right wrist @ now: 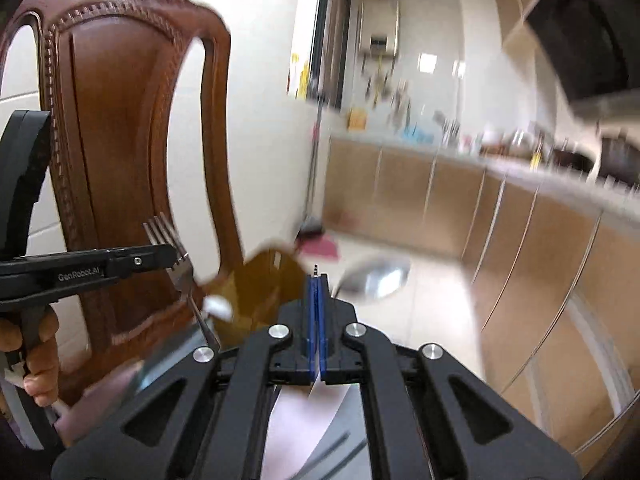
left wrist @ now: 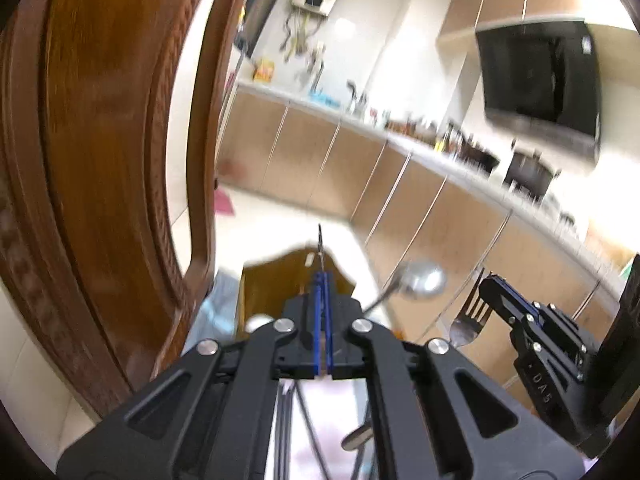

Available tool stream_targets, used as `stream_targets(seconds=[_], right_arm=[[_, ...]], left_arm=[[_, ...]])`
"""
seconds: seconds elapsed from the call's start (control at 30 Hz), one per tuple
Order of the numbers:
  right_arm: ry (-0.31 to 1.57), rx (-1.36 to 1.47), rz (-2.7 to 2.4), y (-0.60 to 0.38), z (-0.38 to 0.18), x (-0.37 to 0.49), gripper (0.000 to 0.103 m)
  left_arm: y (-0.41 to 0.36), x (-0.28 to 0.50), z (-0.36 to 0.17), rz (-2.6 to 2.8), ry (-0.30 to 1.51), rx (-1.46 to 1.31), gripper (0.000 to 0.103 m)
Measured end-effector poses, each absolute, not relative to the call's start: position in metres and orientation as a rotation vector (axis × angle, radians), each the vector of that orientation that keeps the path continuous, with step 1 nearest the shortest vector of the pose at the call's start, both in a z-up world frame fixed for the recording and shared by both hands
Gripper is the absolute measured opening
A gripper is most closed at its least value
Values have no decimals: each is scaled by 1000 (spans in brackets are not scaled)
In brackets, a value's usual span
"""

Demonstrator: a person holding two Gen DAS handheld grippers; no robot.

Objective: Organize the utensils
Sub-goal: 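Lift both forks, lower them into the wooden holder and open both tools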

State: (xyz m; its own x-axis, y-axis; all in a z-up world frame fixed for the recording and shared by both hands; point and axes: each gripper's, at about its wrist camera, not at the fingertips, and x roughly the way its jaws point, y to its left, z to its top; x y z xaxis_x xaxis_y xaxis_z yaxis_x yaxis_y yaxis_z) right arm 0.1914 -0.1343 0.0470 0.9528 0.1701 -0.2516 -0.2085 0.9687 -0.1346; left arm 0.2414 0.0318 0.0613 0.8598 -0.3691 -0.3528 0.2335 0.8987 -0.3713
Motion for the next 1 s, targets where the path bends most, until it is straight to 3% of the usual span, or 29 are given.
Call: stream_targets(seconds=[0.33,0.57,1.0], right_arm=[[-11,-286,-2,-120,88,213,2],[60,-287,-21,-115,71,255,2],[163,-269,-14,-114,31,296,2]], left_arm=[[44,263,106,-363,328,-444,2],[42,298,106,-310,291,-422,2],[19,353,50,-339,359,-400,2]])
